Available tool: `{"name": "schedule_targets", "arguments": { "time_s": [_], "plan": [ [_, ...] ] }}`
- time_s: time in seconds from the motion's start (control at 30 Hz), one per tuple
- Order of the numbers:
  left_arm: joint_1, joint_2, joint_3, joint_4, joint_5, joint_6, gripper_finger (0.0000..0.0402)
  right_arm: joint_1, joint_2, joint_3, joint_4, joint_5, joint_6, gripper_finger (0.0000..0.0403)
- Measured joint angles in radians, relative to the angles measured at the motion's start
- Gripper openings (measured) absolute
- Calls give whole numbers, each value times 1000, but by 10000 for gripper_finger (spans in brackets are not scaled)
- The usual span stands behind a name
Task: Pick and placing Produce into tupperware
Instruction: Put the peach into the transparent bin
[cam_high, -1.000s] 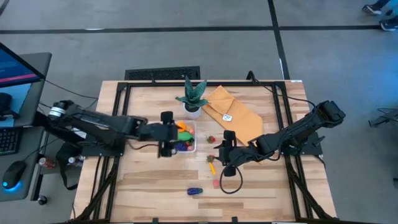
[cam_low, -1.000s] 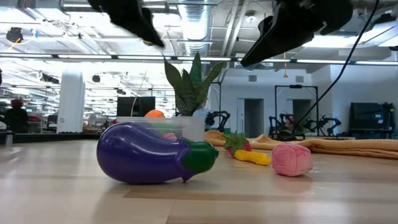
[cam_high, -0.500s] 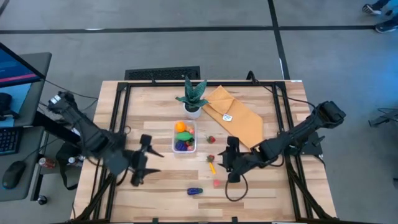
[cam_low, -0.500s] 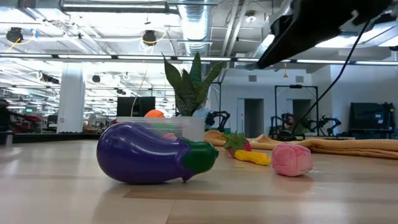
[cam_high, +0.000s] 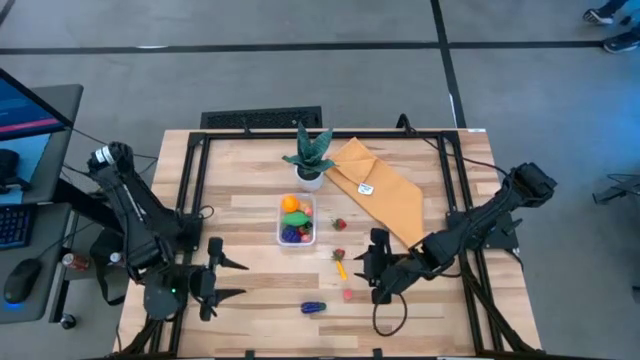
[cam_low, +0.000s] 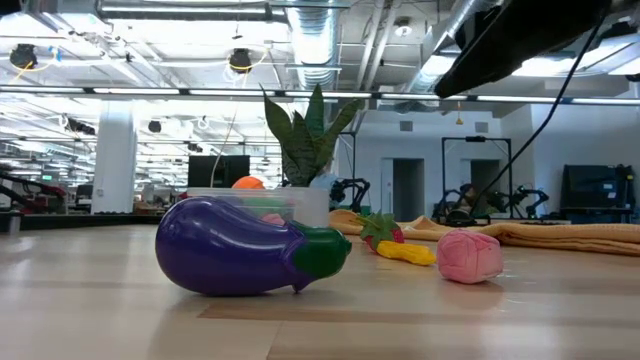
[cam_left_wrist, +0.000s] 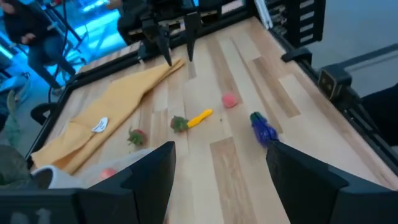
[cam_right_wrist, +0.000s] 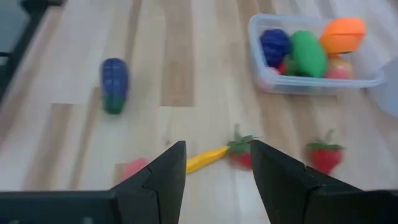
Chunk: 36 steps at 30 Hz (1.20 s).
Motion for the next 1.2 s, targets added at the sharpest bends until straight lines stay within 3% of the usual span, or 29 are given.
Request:
{"name": "schedule_targets", "arguments": {
  "time_s": [0.33,0.73,1.2],
  "plan": [
    [-41,0,-144,217,-105,46,242,79,123,0,124,-14,7,163],
    [-40,23,-147,214,-162,-5,242,117,347,0,291,-13,59,144],
    [-40,35,-147,193,-215,32,242,106,365,0,300,-8,142,137]
  ]
}}
